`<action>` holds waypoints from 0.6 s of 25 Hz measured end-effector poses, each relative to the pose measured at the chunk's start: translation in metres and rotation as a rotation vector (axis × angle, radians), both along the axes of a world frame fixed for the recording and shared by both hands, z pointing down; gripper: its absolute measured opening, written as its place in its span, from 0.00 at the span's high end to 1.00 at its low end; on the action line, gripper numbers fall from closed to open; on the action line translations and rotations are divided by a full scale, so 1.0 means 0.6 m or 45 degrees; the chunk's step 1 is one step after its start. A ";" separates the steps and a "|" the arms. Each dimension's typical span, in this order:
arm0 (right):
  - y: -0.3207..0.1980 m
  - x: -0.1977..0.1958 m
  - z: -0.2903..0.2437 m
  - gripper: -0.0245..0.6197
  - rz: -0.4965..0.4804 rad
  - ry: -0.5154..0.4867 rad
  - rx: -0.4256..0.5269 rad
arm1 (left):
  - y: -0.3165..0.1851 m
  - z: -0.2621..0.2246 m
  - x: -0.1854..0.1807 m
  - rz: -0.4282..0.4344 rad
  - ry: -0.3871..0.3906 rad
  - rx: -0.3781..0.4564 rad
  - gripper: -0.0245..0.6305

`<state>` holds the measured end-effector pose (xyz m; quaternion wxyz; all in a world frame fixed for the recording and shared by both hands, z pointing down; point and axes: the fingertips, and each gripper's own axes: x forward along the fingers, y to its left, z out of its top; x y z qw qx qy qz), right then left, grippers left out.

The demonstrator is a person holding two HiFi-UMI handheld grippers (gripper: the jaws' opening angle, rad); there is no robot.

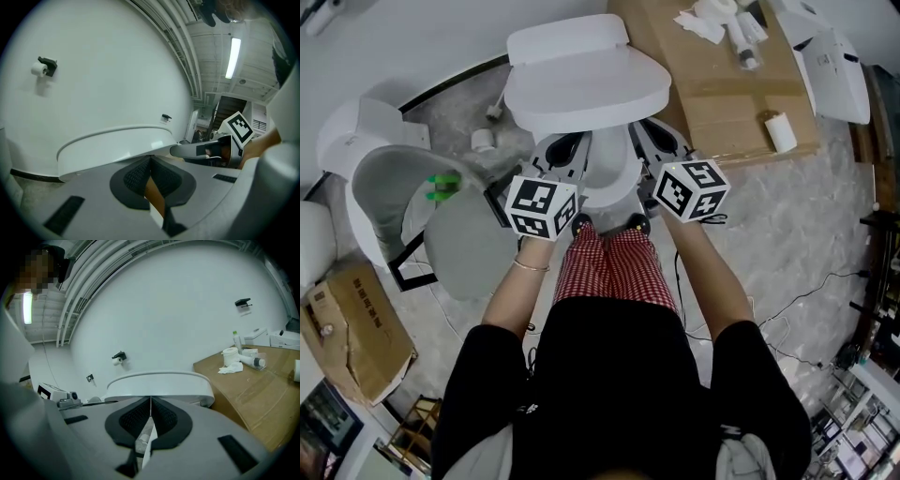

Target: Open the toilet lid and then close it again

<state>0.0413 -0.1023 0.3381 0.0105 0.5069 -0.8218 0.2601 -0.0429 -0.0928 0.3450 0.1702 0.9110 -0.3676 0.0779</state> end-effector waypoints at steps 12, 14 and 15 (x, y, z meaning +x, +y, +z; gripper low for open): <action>0.044 0.009 0.014 0.93 -0.127 0.000 -0.026 | 0.020 0.007 0.025 -0.042 0.034 0.002 0.96; 0.058 0.018 0.011 0.93 -0.145 0.026 -0.024 | 0.024 0.007 0.030 -0.040 0.040 0.002 0.96; 0.061 0.025 0.004 0.93 -0.141 0.024 -0.011 | 0.025 0.007 0.032 -0.041 0.042 0.001 0.96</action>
